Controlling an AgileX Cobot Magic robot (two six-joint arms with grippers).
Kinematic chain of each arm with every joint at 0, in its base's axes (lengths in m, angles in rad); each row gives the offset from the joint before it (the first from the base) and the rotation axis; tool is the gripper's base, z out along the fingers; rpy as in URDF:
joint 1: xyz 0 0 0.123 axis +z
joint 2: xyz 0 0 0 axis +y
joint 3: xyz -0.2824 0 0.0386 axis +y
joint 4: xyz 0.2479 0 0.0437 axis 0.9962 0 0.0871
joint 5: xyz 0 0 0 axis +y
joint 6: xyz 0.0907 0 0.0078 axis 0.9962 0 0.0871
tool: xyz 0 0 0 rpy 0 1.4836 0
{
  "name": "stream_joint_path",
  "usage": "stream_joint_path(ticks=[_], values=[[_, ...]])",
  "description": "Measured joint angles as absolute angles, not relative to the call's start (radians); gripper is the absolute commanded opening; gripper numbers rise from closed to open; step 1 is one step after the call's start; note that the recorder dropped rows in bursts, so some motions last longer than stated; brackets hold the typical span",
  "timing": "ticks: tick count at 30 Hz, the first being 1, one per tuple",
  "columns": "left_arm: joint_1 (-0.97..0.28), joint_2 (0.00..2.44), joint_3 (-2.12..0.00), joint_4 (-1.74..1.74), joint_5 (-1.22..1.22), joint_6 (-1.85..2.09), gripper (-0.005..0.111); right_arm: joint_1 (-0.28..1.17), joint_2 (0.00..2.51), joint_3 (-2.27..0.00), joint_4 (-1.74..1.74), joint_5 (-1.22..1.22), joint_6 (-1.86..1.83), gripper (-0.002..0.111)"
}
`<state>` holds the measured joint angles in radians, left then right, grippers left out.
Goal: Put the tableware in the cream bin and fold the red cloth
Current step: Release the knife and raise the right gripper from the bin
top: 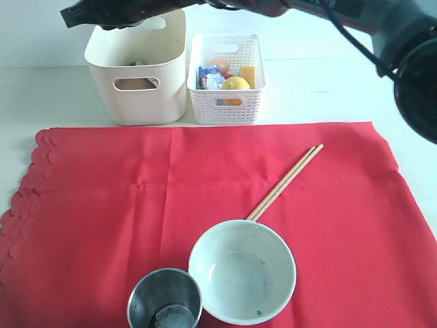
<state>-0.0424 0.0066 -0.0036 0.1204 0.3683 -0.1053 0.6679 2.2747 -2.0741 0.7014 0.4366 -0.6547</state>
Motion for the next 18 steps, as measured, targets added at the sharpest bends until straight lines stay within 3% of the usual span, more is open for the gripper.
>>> stream_joint_path(ticks=[3, 12, 18], values=[[-0.042, 0.007, -0.004, 0.12, 0.368, -0.105, 0.0, 0.668, 2.235, -2.074, 0.645, 0.588, -0.562, 0.0], [-0.042, 0.007, -0.004, 0.12, 0.368, -0.105, 0.0, 0.67, 2.145, -2.074, 0.295, 0.992, -0.28, 0.0], [-0.042, 0.007, -0.004, 0.12, 0.368, -0.105, 0.0, 0.664, 2.109, -2.071, 0.23, 1.109, -0.257, 0.0]])
